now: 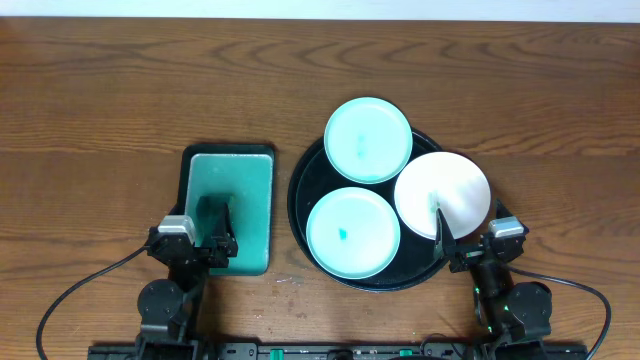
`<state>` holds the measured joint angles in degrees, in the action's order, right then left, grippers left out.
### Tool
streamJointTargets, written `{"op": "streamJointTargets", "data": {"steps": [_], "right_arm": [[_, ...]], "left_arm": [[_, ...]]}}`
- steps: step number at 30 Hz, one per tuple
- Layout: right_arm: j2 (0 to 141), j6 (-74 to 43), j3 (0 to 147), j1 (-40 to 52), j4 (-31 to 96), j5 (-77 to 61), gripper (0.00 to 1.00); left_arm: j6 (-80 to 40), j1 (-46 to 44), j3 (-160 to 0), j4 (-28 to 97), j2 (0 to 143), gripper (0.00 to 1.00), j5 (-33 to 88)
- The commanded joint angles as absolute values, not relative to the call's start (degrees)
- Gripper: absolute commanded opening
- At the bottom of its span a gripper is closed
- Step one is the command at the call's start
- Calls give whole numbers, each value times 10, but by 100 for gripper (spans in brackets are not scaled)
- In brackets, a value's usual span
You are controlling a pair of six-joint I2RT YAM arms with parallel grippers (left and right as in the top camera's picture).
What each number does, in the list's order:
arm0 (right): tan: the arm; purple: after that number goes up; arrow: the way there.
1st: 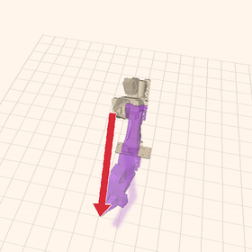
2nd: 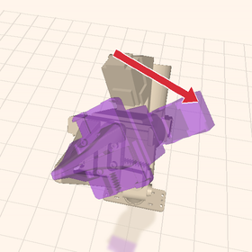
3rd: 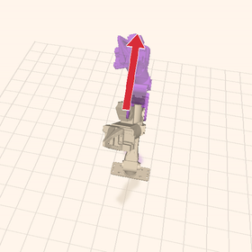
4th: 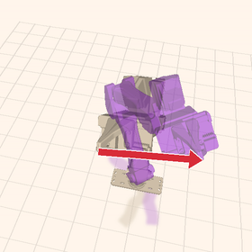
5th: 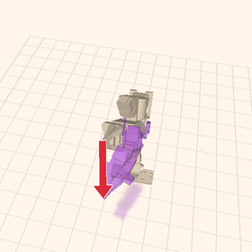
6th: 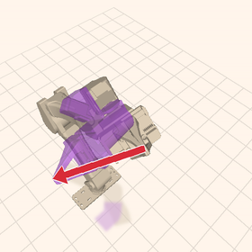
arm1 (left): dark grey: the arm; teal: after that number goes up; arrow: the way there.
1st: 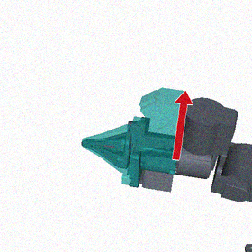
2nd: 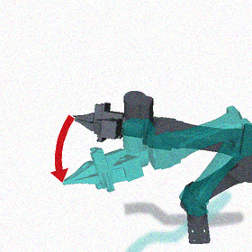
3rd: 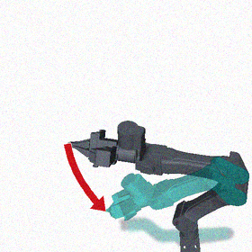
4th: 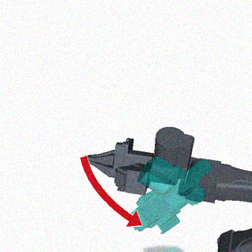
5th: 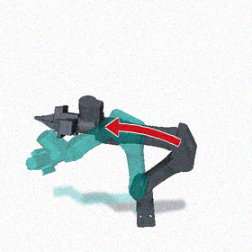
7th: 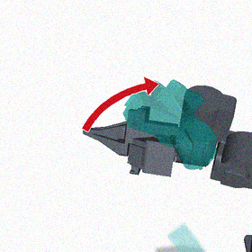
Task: Clean dirty plates on tray and stack at the side
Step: 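Reach left gripper to the sponge, right gripper to the lower plate rim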
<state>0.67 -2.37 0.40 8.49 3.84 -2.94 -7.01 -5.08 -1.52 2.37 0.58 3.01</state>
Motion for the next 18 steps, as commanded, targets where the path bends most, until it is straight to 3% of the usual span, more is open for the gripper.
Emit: {"op": "streamJointTargets", "data": {"steps": [1, 7, 13, 18], "right_arm": [[4, -30, 3, 86, 41, -32, 99], [4, -190, 3, 86, 2, -110, 99], [6, -180, 48, 86, 1, -194, 99], [61, -117, 189, 86, 111, -177, 99]], "left_arm": [[-63, -48, -2, 38, 3, 82, 25], [-159, -48, -3, -10, 6, 82, 134], [-160, -48, -67, -25, 17, 82, 163], [-164, -48, -248, 136, 132, 82, 158]]}}
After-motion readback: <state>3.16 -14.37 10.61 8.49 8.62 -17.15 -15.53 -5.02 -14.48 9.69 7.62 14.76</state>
